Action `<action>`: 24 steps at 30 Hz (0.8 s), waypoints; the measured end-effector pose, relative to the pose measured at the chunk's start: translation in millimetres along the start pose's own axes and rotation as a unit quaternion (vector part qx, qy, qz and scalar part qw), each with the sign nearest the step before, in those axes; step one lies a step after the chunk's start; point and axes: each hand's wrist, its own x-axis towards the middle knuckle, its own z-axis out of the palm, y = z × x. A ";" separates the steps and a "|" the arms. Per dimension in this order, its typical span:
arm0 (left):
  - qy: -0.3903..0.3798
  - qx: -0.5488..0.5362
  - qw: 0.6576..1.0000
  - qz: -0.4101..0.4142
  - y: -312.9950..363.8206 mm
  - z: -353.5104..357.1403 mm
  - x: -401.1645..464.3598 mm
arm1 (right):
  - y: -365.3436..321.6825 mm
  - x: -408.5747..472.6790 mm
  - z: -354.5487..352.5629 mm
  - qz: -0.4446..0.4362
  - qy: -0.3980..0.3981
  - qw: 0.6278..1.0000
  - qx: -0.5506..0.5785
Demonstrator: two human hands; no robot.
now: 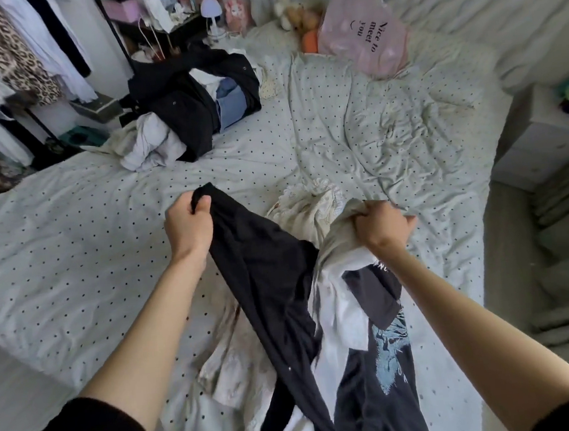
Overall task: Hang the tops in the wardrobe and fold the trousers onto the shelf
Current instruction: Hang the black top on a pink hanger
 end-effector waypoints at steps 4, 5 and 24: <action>0.041 -0.032 0.999 0.006 12.6 -47.1 11.1 | -11.6 -8.4 -10.8 -0.008 0.026 0.999 -0.039; 0.036 -0.039 0.999 0.010 14.0 -58.2 10.2 | -14.7 -11.2 -11.8 -0.003 0.011 0.999 -0.045; 0.003 -0.012 0.988 0.156 -3.3 -318.0 -85.7 | -243.6 -222.1 9.6 -0.426 -0.545 0.721 0.045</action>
